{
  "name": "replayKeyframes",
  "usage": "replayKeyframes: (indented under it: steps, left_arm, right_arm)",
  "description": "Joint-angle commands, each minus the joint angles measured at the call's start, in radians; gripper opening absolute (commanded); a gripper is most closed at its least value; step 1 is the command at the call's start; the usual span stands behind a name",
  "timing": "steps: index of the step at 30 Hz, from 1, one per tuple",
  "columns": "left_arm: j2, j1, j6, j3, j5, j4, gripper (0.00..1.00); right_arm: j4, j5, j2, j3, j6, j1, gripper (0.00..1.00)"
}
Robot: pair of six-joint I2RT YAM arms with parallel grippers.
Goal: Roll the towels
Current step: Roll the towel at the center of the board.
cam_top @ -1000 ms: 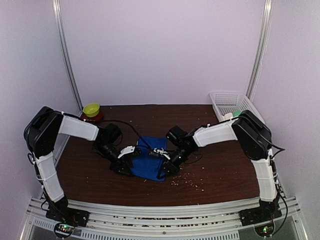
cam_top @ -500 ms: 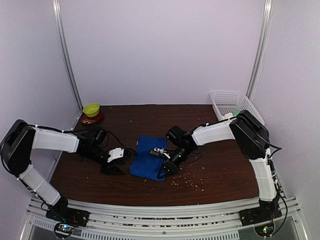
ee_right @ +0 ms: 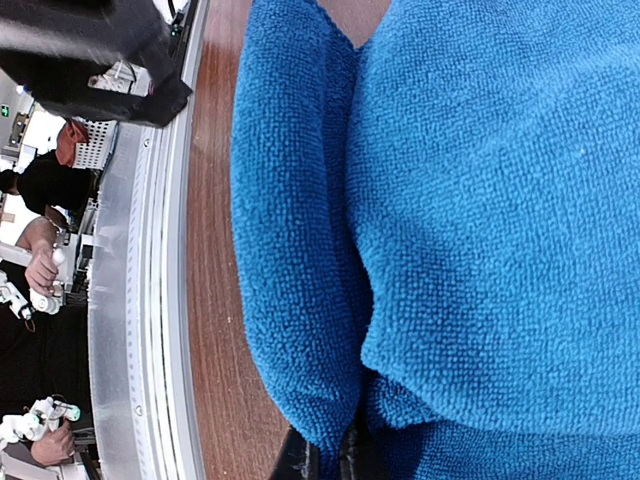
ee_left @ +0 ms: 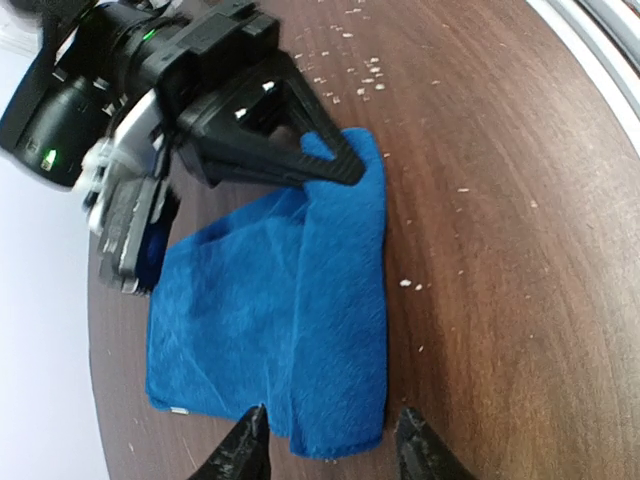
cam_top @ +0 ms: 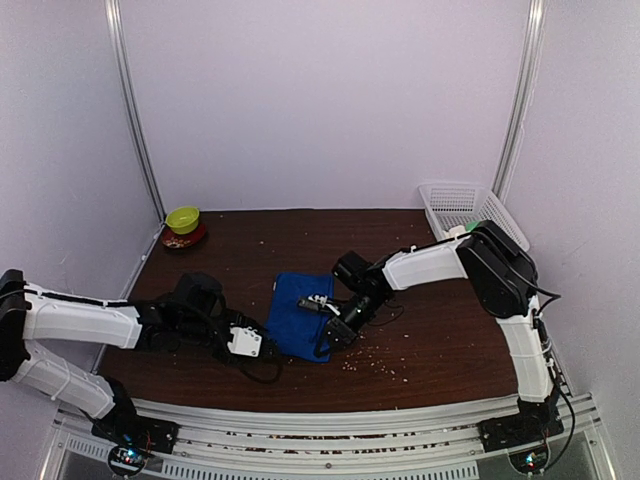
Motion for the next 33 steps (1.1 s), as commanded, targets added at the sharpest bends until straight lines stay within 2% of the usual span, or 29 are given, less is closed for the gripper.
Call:
replayKeyframes:
  steps: [1,3,4,7,17,20,22,29,33]
  left_arm:
    - [0.069,-0.022,0.030,0.047,-0.069,0.047,0.31]
    - [0.100,-0.023,0.004,0.087,-0.059,0.044,0.18]
    - [0.111,-0.023,-0.009,0.103,-0.048,0.039,0.15]
    - [0.136,-0.024,-0.038,0.147,-0.002,0.024,0.14]
    - [0.219,-0.045,-0.037,0.238,0.058,-0.088,0.42]
    - [0.249,-0.045,-0.040,0.255,0.072,-0.117,0.46]
    - [0.274,-0.046,-0.047,0.265,0.059,-0.119,0.44]
    - [0.325,-0.046,-0.075,0.283,0.025,-0.098,0.26]
    - [0.324,-0.046,-0.084,0.283,0.037,-0.099,0.23]
  right_arm:
    - [-0.073,0.120,0.066,-0.023,0.027,-0.003,0.00]
    - [-0.072,0.117,0.064,-0.025,0.027,-0.003,0.00]
    - [-0.071,0.117,0.062,-0.025,0.028,-0.003,0.00]
    - [-0.072,0.117,0.064,-0.025,0.029,-0.002,0.00]
    - [-0.069,0.123,0.067,-0.032,0.027,-0.003,0.00]
    - [-0.065,0.124,0.067,-0.035,0.027,-0.003,0.00]
    - [-0.065,0.125,0.066,-0.036,0.027,-0.003,0.00]
    - [-0.059,0.124,0.056,-0.053,0.024,-0.002,0.00]
    - [-0.057,0.124,0.058,-0.061,0.021,-0.003,0.00]
